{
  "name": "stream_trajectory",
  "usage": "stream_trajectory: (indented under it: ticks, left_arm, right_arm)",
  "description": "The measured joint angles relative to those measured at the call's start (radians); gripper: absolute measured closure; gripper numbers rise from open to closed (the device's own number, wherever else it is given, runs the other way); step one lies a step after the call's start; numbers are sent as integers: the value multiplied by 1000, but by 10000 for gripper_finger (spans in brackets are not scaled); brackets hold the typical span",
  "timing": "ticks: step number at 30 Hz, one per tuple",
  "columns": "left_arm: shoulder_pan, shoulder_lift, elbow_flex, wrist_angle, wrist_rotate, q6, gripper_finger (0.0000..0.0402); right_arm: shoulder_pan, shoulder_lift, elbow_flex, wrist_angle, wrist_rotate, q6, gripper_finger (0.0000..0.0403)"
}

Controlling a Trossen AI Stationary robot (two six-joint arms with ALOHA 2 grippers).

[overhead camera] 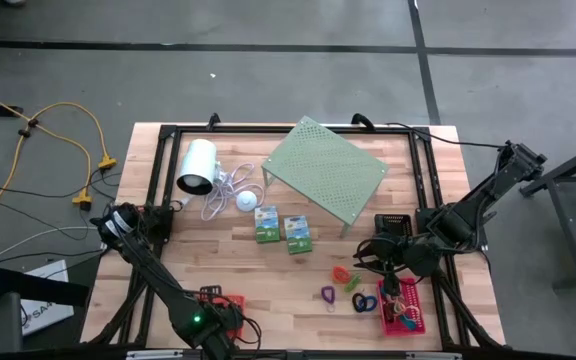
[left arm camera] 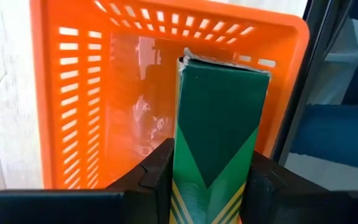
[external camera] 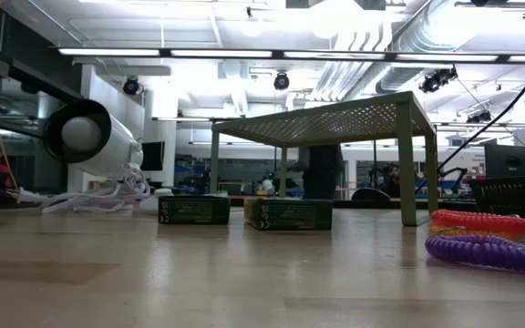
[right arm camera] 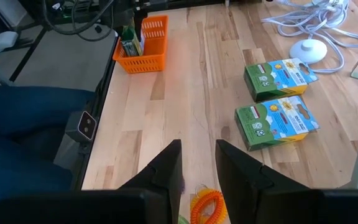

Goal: Pick & Place Office Desk Supplies
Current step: Put the left crayon box into the orange bin

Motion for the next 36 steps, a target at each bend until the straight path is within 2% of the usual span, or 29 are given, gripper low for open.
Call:
stream_trajectory:
  ticks: [36]
  left_arm:
    - [3, 31, -3, 21, 15, 33, 273]
  right_arm:
    - [0, 0, 0, 7, 0, 0, 317]
